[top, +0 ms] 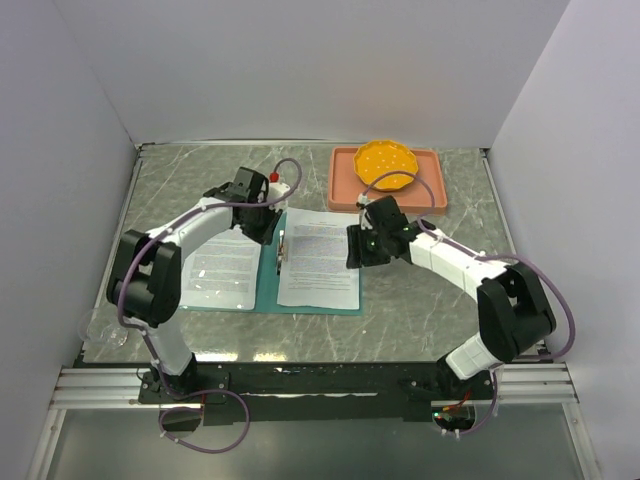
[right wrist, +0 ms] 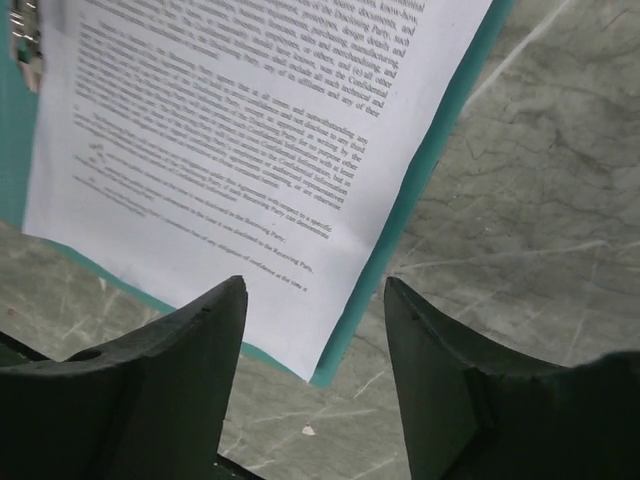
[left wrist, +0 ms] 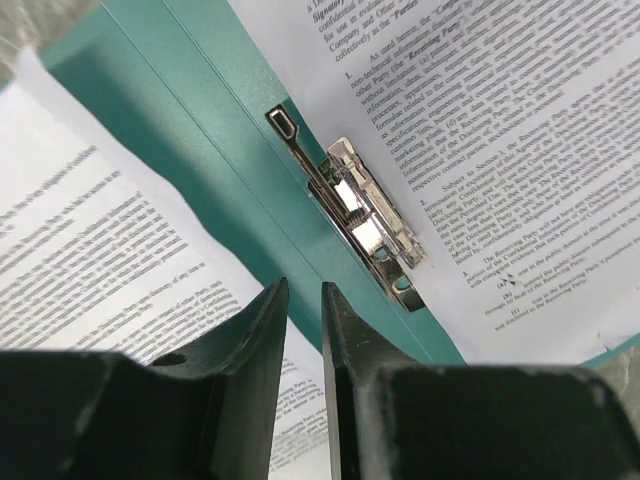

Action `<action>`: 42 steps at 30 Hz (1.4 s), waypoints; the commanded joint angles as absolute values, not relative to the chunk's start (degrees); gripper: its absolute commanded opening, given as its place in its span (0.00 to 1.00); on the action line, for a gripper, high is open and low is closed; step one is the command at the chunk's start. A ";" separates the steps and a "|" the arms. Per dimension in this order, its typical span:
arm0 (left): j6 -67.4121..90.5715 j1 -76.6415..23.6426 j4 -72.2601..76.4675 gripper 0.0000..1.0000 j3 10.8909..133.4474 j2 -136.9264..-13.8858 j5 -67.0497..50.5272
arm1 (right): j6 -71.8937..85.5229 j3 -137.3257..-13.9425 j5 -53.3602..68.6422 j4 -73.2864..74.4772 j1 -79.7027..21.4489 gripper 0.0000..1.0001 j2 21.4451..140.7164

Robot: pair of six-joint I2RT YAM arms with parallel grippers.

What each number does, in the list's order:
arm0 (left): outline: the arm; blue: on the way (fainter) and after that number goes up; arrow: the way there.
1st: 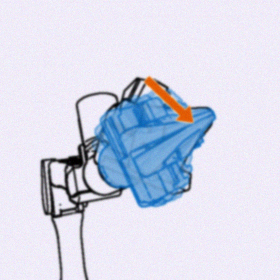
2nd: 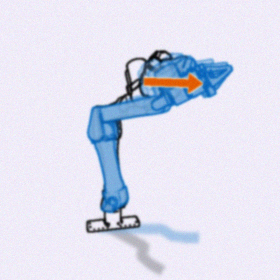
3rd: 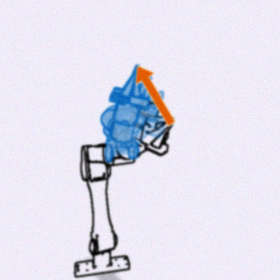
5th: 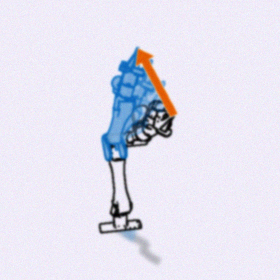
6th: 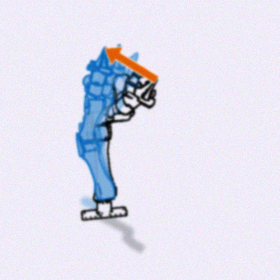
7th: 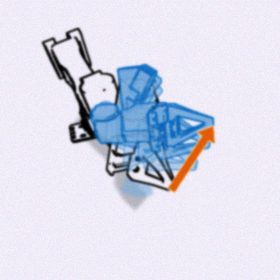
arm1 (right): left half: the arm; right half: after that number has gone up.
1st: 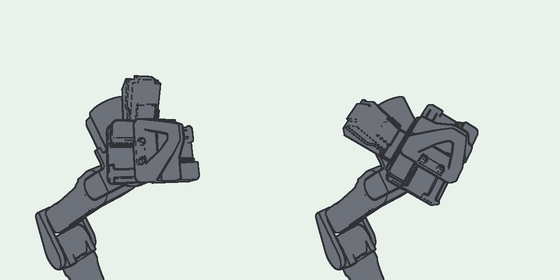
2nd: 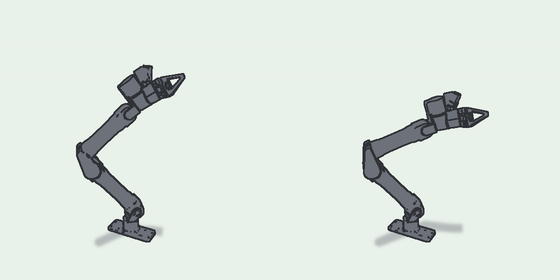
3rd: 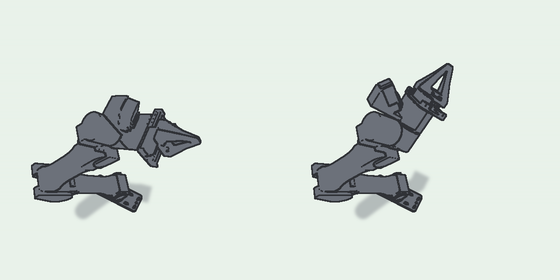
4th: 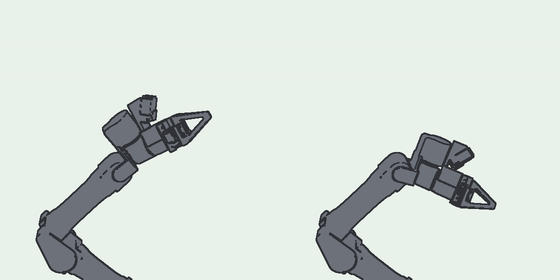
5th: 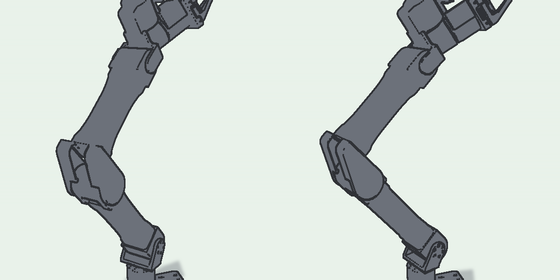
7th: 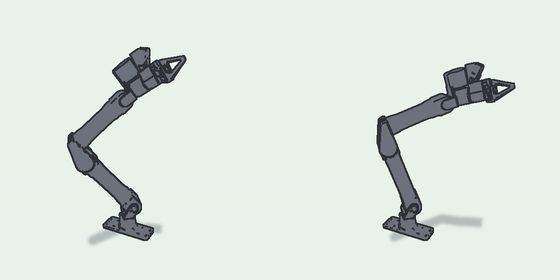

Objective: Put the files into the folder

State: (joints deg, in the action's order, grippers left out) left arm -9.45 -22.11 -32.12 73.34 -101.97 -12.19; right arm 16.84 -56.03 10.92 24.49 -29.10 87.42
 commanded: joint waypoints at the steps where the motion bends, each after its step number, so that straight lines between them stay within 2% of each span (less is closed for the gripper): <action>1: -10.55 -21.53 -32.17 0.28 74.36 -97.82 -12.04 | 17.93 -60.02 12.20 20.77 -29.44 0.47 83.93; 3: -10.63 -20.75 -31.64 0.28 73.31 -98.35 -11.08 | 19.16 -62.65 16.86 17.59 -29.44 0.29 86.46; 6: -10.98 -18.73 -30.94 0.27 72.08 -99.14 -10.90 | 21.18 -68.35 22.66 13.81 -29.44 0.25 93.04; 8: -11.51 -16.19 -30.94 0.27 71.63 -99.40 -11.51 | 23.36 -71.18 25.99 10.48 -29.44 0.30 96.31; 9: -11.69 -15.30 -31.02 0.27 71.46 -99.75 -11.69 | 24.16 -73.89 26.97 9.15 -29.44 0.40 99.55; 10: -12.12 -14.51 -31.11 0.27 71.46 -100.10 -11.95 | 24.95 -75.31 28.37 8.01 -29.44 0.42 101.32; 19: -13.45 -11.16 -29.44 0.27 70.49 -103.45 -11.16 | 34.62 -89.29 37.61 -2.37 -29.71 0.54 119.96; 25: -13.88 -10.81 -28.83 0.27 69.26 -105.11 -10.81 | 35.51 -95.97 38.06 -1.15 -30.59 0.55 126.99; 32: -14.94 -10.72 -29.53 0.27 68.29 -105.73 -10.81 | 37.70 -101.07 38.58 -0.97 -31.55 0.50 133.06; 42: -15.73 -10.72 -29.97 0.26 66.89 -106.00 -11.43 | 39.73 -99.67 38.32 -1.93 -31.73 0.49 135.44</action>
State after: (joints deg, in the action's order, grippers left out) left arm -14.37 -10.83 -29.50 68.27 -105.75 -10.68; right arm 38.65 -98.48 37.71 0.08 -31.38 134.65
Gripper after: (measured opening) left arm 0.264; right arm 0.493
